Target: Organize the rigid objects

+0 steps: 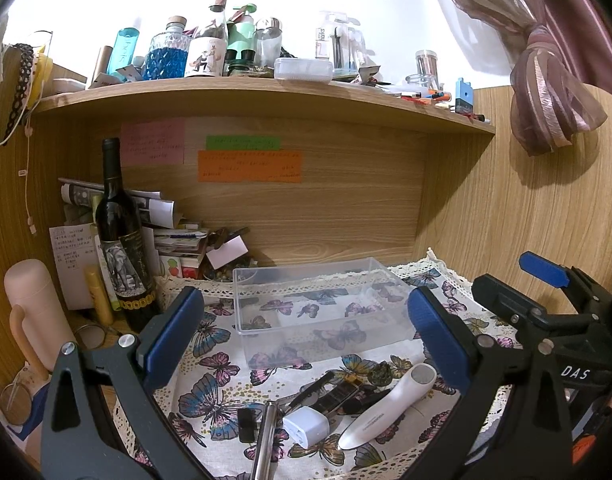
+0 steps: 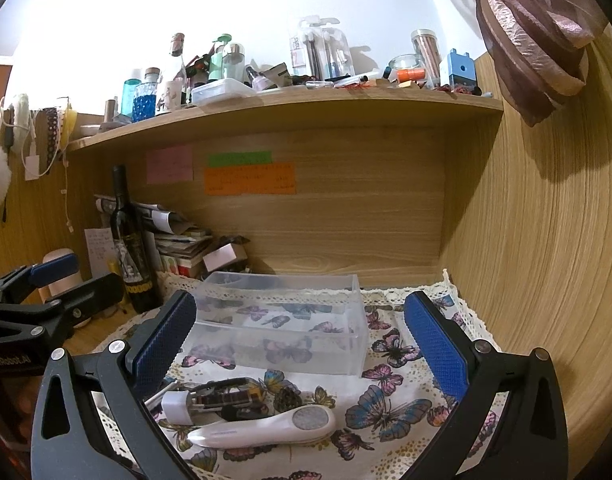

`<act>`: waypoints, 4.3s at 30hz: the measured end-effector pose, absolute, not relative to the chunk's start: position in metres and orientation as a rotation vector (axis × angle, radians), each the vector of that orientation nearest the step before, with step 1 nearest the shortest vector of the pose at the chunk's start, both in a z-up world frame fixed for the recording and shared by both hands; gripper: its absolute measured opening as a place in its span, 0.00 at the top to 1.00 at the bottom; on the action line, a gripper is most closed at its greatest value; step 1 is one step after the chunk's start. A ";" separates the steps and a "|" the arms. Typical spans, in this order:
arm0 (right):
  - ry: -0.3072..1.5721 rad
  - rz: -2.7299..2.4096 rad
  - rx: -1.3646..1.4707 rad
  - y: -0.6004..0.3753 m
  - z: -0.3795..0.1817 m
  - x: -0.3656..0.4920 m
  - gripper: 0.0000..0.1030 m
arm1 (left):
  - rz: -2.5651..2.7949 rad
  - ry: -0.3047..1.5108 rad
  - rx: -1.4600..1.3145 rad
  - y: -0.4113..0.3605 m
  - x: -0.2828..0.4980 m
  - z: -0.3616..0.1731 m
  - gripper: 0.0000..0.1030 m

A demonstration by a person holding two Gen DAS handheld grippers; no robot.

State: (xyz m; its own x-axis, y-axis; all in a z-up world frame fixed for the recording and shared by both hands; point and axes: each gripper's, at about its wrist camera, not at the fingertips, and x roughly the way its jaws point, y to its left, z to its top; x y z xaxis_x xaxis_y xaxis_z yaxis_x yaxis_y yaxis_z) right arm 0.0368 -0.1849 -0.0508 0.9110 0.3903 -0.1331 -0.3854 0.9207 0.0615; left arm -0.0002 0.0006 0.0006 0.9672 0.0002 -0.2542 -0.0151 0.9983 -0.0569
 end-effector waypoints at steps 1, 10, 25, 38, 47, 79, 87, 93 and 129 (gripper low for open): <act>0.145 0.400 0.034 -0.185 -0.051 0.037 0.00 | 0.007 0.256 -0.059 0.000 0.000 0.001 0.00; 0.134 0.406 0.031 -0.185 -0.050 0.034 0.00 | 0.008 0.256 -0.058 -0.002 0.000 0.003 0.00; 0.129 0.415 0.028 -0.182 -0.050 0.033 0.00 | 0.009 0.251 -0.056 -0.004 0.001 0.005 0.00; 0.123 0.422 0.036 -0.182 -0.048 0.032 0.00 | 0.009 0.246 -0.058 -0.002 -0.001 0.004 0.00; 0.187 0.452 0.032 -0.179 -0.054 0.038 0.00 | 0.011 0.298 -0.039 0.001 0.004 -0.001 0.00; 0.770 0.500 0.145 -0.162 -0.168 0.108 0.35 | -0.072 0.805 -0.111 0.047 0.040 -0.130 0.72; 0.809 0.523 0.194 -0.157 -0.167 0.126 0.35 | -0.154 0.859 -0.070 0.032 0.048 -0.139 0.76; 0.824 0.524 0.209 -0.150 -0.166 0.142 0.35 | -0.144 0.884 -0.058 0.033 0.061 -0.139 0.76; 0.725 0.536 -0.021 -0.157 -0.141 0.137 0.68 | -0.085 0.787 0.017 0.041 0.066 -0.113 0.85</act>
State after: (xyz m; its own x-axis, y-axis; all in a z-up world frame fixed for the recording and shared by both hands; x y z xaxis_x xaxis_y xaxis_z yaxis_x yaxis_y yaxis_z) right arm 0.1367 -0.1565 -0.1409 0.6201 0.4593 -0.6360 -0.4735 0.8655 0.1634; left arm 0.0655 0.0414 -0.1128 0.7025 -0.0702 -0.7082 0.0829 0.9964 -0.0166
